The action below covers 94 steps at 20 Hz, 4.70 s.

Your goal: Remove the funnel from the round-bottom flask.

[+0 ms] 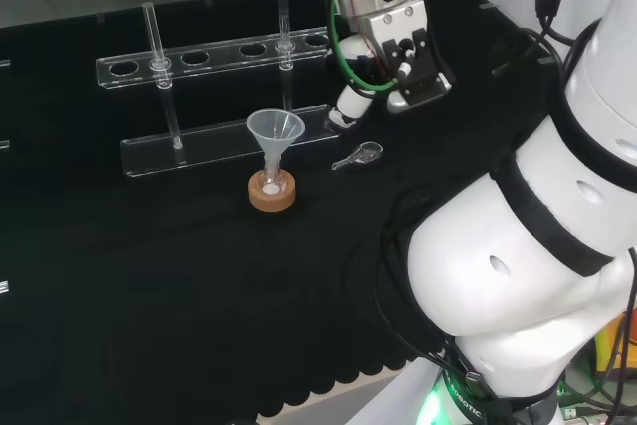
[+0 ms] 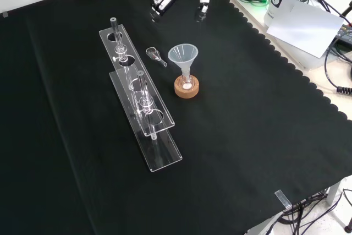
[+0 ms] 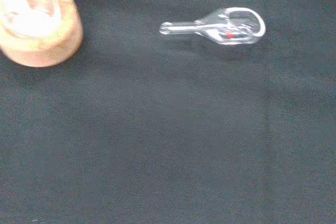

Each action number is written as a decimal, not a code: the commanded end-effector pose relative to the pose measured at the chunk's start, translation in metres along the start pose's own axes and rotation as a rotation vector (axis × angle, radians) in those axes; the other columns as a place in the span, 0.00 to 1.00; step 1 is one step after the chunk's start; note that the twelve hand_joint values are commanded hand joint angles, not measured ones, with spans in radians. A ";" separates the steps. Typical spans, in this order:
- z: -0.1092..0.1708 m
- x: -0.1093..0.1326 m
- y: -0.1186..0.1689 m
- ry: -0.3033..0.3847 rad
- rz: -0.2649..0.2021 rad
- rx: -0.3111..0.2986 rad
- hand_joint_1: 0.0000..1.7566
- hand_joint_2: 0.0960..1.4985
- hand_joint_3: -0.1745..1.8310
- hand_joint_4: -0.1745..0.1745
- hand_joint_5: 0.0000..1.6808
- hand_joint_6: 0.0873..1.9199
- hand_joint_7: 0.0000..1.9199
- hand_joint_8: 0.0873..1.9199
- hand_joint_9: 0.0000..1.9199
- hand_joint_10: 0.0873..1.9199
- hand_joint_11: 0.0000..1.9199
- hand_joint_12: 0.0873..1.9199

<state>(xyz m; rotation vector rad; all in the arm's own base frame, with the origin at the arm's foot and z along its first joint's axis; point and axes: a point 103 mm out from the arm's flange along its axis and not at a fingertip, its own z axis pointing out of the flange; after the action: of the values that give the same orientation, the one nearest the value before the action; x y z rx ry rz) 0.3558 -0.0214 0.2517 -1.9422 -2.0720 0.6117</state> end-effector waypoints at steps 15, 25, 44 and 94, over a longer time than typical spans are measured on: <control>-0.013 0.078 0.027 0.004 -0.178 0.058 0.32 0.37 0.27 0.37 0.03 0.00 0.00 0.30 0.14 0.38 0.20 0.74; 0.004 0.087 0.043 -0.028 -0.181 0.050 0.33 0.38 0.24 0.34 0.01 0.00 0.00 0.22 0.10 0.41 0.22 0.74; 0.022 0.080 0.062 -0.042 -0.167 0.054 0.35 0.40 0.21 0.34 0.00 0.00 0.00 0.10 0.01 0.45 0.21 0.74; -0.044 0.090 0.043 -0.264 -0.134 0.062 0.45 0.40 0.35 0.48 0.34 0.36 0.29 0.31 0.50 0.18 0.36 0.64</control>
<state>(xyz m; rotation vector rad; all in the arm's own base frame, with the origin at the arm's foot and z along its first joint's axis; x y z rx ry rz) 0.4005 0.0989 0.2332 -1.6990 -2.4203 0.8214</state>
